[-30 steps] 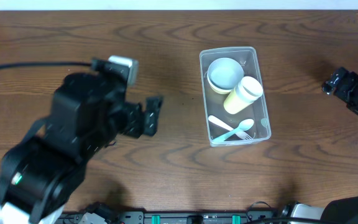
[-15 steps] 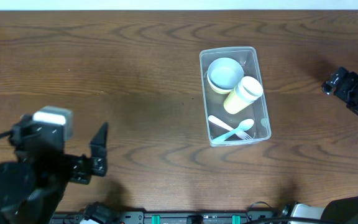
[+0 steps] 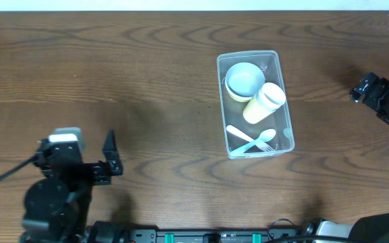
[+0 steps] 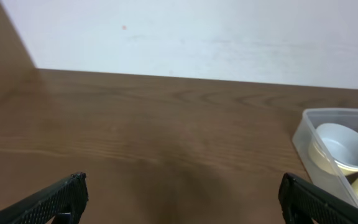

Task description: Pack container

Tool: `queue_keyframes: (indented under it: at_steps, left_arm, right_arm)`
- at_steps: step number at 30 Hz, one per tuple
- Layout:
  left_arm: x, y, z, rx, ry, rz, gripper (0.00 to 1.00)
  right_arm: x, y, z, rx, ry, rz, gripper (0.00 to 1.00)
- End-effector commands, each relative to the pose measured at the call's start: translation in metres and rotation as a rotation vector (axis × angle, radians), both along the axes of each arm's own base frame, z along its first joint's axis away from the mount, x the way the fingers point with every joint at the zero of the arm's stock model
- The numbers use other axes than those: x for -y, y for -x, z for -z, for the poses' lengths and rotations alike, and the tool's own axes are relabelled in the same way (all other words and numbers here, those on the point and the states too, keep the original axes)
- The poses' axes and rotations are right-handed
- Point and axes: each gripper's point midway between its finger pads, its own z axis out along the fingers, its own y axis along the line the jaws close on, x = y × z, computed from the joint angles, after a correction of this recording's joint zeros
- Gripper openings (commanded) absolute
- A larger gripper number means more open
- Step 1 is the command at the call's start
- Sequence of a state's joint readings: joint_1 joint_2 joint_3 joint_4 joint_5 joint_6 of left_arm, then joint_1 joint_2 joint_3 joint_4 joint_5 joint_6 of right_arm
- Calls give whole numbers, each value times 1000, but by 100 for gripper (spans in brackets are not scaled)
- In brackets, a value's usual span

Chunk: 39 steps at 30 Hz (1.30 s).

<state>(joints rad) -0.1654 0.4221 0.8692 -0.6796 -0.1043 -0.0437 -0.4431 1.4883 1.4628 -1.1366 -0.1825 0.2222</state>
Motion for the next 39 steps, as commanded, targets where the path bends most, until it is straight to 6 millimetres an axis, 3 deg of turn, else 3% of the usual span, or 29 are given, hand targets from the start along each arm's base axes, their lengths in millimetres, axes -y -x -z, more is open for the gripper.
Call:
queue_keyframes:
  at_steps: [1,9,17,39]
  left_arm:
    - [13,-2,34,-7,12,75,98]
    - [24,-6,116,-77,57,117,98]
    - [23,-12,158,-69,105,96,98]
    - [23,-8,184,-109,116,88,98]
  right_arm:
    - [2,0,1,-5,6,-7,99]
    - [2,0,1,-5,6,-7,99]
    - [2,0,1,-5,6,-6,99]
    - [2,0,1,-5,6,-6,99]
